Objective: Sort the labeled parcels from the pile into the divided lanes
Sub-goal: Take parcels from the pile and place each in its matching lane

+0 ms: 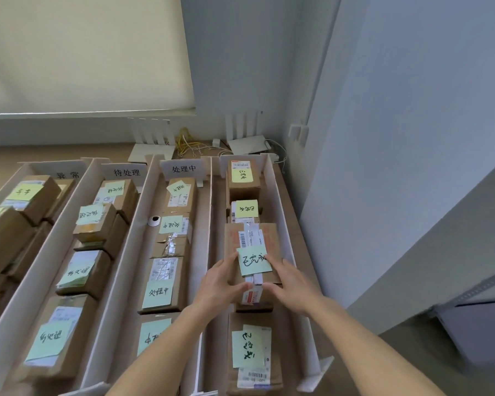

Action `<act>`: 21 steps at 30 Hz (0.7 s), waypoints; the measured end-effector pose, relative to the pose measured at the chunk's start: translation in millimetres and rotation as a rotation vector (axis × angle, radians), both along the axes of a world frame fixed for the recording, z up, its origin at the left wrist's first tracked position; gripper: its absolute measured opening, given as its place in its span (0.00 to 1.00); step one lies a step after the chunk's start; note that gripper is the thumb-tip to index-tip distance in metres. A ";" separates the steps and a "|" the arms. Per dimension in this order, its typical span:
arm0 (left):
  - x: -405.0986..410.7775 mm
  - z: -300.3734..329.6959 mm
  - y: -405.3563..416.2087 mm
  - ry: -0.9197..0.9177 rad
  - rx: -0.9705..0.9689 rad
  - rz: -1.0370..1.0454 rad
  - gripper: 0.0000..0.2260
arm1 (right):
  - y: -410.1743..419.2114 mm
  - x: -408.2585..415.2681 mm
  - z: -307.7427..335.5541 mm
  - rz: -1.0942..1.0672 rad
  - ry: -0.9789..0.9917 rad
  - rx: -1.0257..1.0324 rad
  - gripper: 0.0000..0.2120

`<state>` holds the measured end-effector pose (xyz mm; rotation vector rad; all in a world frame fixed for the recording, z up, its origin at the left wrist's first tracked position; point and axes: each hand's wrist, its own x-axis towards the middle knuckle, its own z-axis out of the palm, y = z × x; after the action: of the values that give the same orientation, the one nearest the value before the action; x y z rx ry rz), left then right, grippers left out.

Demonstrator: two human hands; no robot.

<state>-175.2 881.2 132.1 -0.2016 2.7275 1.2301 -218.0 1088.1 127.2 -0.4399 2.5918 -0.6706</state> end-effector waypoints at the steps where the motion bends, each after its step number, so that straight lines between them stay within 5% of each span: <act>1: -2.4 -2.5 0.3 -0.002 -0.004 -0.001 0.40 | -0.6 -1.6 -2.4 0.000 0.001 0.001 0.36; 21: -18.4 -31.2 -0.1 -0.054 0.008 0.016 0.41 | -2.9 -19.7 -23.4 -0.012 -0.046 0.032 0.36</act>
<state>-193.6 881.0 100.8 -0.2528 2.6804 1.2214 -237.7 1085.1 103.9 -0.3946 2.5602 -0.6347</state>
